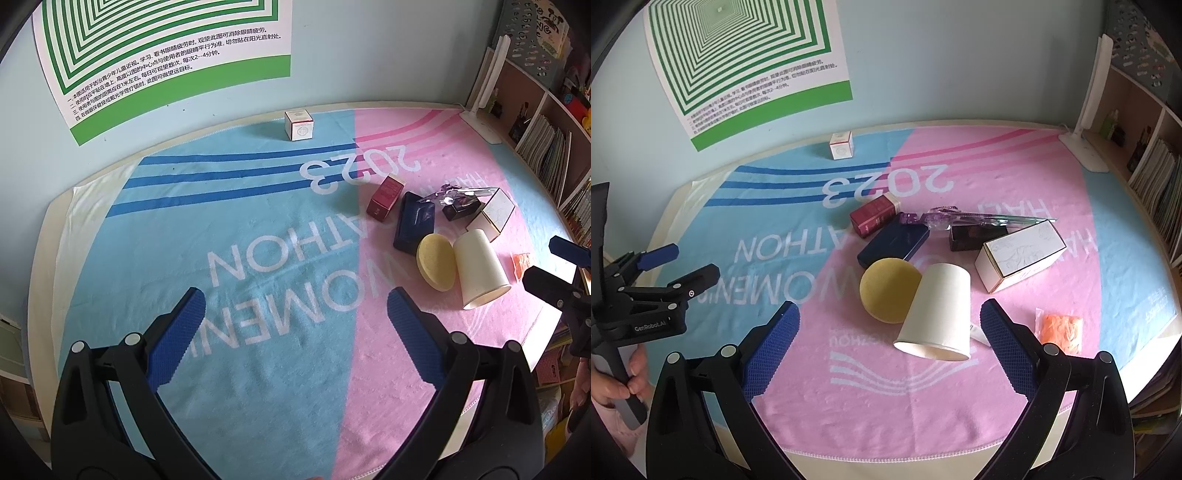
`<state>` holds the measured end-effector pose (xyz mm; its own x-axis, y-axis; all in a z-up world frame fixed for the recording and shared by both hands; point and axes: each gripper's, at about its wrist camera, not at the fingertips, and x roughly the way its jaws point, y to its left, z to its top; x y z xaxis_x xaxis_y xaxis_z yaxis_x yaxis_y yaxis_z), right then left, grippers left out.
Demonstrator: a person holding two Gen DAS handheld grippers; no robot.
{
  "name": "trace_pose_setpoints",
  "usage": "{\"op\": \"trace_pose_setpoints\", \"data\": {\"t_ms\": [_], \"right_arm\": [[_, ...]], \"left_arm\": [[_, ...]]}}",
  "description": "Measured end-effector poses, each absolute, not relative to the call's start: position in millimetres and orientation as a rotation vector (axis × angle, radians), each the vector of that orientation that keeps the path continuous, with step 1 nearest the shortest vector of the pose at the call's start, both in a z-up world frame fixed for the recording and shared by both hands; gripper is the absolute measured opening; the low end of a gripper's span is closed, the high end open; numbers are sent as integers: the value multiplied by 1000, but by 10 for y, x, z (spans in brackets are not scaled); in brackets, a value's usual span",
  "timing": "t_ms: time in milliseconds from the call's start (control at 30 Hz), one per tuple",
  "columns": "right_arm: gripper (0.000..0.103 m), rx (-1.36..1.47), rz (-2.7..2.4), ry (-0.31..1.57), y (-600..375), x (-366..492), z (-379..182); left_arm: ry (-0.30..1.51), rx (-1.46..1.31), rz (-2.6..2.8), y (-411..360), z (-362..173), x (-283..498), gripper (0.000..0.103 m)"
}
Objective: Collect trash
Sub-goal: 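Move both tools toward the objects on the towel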
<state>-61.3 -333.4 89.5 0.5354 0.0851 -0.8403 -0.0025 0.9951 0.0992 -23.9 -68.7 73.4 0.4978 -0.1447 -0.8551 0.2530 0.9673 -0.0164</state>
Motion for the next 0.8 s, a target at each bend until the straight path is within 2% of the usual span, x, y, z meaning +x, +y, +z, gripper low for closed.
{"op": "trace_pose_setpoints", "data": {"t_ms": [800], "right_arm": [[97, 100, 53, 1026, -3373, -549, 823]], "left_arm": [[1041, 122, -245, -734, 680, -152, 96]]}}
